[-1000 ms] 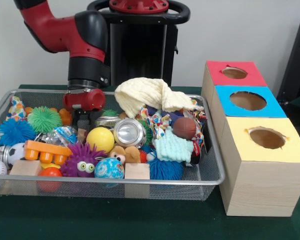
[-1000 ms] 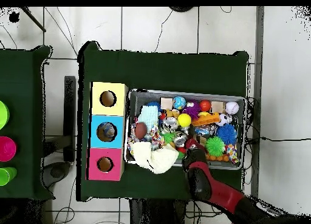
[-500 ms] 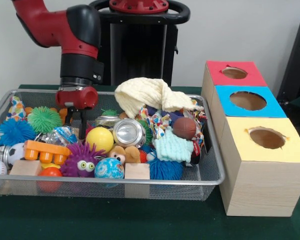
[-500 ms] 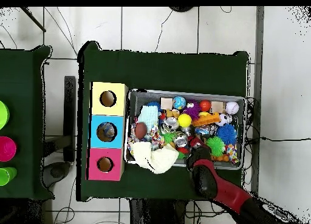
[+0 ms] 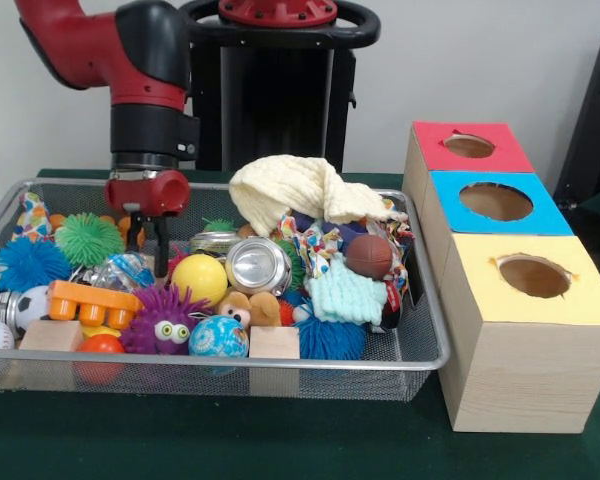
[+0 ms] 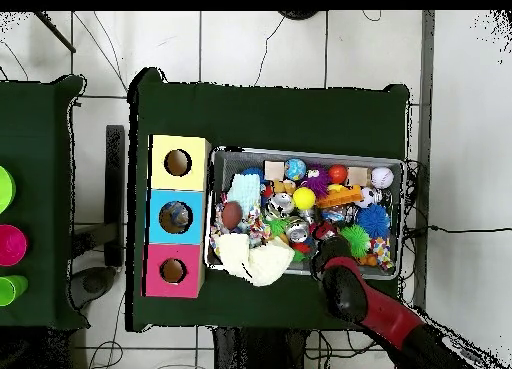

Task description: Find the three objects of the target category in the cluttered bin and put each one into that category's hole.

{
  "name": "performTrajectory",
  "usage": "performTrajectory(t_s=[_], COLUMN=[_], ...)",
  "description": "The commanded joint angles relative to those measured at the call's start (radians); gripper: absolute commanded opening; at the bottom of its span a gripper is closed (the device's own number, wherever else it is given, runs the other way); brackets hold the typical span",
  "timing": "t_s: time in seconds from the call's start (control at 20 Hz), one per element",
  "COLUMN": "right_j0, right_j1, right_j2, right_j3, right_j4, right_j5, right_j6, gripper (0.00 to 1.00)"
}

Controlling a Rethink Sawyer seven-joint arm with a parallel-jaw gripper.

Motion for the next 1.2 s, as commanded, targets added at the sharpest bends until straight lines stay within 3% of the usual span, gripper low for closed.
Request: performTrajectory(t_s=[0.05, 0.7, 1.2], right_j0=[-0.035, -0.028, -0.002], right_j1=[-0.036, -0.086, -0.048], right_j2=[0.134, 0.159, 0.135], right_j3=[-0.030, 0.012, -0.006], right_j4=[0.082, 0.166, 0.211], right_j5=[0.145, 0.171, 0.143], right_j6=[0.230, 0.248, 0.241], gripper=[1.00, 1.00, 1.00])
